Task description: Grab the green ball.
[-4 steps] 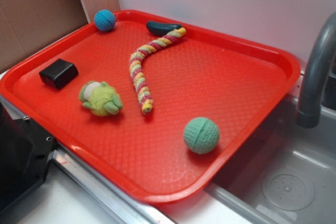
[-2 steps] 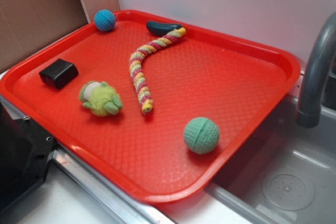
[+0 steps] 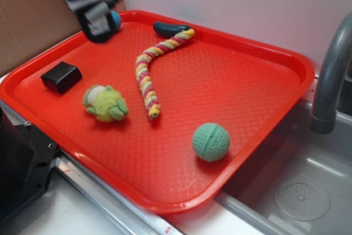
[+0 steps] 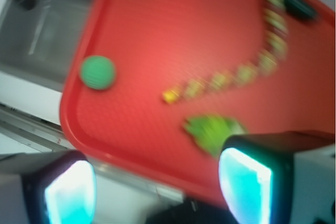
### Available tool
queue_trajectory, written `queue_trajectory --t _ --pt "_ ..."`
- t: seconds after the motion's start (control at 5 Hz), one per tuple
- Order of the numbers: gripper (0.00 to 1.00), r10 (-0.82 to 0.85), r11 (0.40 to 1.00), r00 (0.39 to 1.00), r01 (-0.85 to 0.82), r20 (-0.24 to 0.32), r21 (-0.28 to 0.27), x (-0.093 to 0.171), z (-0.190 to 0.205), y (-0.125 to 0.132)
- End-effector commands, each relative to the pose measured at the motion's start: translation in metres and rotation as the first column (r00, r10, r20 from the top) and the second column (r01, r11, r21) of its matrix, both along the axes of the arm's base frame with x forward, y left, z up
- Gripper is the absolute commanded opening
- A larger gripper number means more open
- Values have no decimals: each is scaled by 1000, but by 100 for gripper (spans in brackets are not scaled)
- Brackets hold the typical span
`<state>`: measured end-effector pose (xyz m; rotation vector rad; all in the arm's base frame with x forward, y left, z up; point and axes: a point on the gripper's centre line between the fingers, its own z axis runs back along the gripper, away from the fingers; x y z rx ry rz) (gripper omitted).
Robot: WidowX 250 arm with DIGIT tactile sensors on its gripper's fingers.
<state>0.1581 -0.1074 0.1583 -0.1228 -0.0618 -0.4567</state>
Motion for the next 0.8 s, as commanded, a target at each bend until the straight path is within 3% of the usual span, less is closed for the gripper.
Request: queue_trajectory --t 0.0,0.2,0.6 --pt "100 -305 952 952 305 -18 16 -11 -60 -40" --pt "100 -289 957 957 289 15 14 -3 -92 -56" --pt "100 -289 957 957 289 15 14 -3 -92 -56"
